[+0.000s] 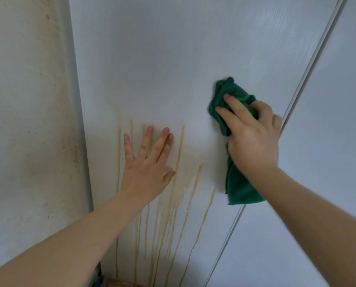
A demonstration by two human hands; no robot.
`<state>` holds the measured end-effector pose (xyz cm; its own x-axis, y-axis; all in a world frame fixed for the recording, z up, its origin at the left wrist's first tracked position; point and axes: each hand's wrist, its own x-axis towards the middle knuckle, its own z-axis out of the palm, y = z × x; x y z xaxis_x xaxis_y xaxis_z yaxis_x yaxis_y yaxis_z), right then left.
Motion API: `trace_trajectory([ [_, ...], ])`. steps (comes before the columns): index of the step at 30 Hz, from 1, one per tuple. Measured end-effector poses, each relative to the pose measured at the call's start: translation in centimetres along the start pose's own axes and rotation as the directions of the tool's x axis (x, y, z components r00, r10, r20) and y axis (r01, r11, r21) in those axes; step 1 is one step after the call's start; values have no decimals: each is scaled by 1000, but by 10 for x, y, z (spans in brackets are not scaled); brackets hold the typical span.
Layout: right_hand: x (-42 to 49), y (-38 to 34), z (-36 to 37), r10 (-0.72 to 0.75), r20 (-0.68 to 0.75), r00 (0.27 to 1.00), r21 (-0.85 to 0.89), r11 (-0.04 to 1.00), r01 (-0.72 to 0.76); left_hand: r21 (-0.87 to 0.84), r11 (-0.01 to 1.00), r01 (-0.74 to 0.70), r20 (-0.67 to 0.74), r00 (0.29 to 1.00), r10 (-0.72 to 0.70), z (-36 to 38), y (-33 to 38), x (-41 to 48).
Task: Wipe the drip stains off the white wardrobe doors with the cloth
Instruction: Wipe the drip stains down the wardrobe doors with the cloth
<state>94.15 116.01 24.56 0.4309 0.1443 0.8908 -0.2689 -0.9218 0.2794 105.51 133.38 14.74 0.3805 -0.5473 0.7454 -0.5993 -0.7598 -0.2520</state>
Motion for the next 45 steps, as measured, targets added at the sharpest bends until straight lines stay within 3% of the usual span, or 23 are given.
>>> trace_trajectory([
  [1,-13,-8,5,-1,14,1000,-6,1000,1,2,1000,3,1,1000,-3,0,0,0],
  [3,-54,-16,15,-270,124,955,-35,961,276,19,1000,-7,0,1000,7,0,-4,0],
  [5,-79,-4,13,-547,267,793,-24,819,573,27,999,-22,4,1000,22,1,-9,1],
  [6,-75,7,9,-603,308,736,1,774,633,31,999,-25,-1,1000,25,1,-11,1],
  [7,-64,16,7,-624,295,724,6,759,651,33,999,-25,-8,1000,25,1,-11,2],
  [9,-31,25,0,-525,196,828,-45,839,542,29,999,-30,-21,999,31,0,-8,2],
  [11,-4,23,-3,-271,46,961,-85,958,274,21,1000,-11,-36,999,12,2,-5,1],
  [13,-5,11,3,-130,3,992,-75,989,129,21,1000,4,-41,999,-3,3,-2,0],
  [15,-35,4,10,-271,61,961,-100,956,276,9,1000,5,-39,999,-4,4,-3,-1],
  [17,-65,9,11,-502,169,848,-84,850,520,14,1000,-12,-42,999,12,3,-7,-1],
  [19,-63,19,5,-597,240,765,-44,781,623,25,1000,-3,-62,998,5,1,-11,1],
  [21,-43,19,2,-525,211,825,-65,834,547,17,1000,-1,-72,997,2,-1,-10,3],
  [23,-18,12,1,-297,92,950,-91,948,305,14,1000,-4,-69,998,5,-2,-8,2],
  [25,-9,-2,6,-95,17,995,-81,992,96,39,999,-27,-55,998,29,2,-7,0],
  [27,-30,-18,16,-165,59,985,-84,982,170,51,998,-32,-37,999,34,5,-7,-4],
  [29,-65,-24,22,-401,156,903,-98,903,418,32,999,-19,-48,999,20,3,-9,-7],
  [31,-67,-17,17,-498,201,843,-81,850,521,32,998,-60,-89,994,63,0,-14,-9],
  [33,-38,-15,14,-409,139,902,-103,900,424,47,992,-119,-131,984,124,-2,-20,-12],
  [35,1,-21,11,-184,37,982,-97,978,186,44,994,-103,-129,986,107,-1,-25,-14],
  [37,18,-33,13,-53,-1,999,-68,996,53,35,997,-62,-102,993,65,2,-26,-17],
  [39,2,-40,18,-131,24,991,-68,989,133,30,999,-46,-86,995,48,4,-26,-20],
  [42,-49,-36,26,-412,116,904,-63,905,421,11,1000,-22,-89,996,23,7,-30,-24],
  [45,-40,-25,23,-494,123,861,-42,864,502,-4,1000,-5,-83,997,4,7,-35,-24],
])
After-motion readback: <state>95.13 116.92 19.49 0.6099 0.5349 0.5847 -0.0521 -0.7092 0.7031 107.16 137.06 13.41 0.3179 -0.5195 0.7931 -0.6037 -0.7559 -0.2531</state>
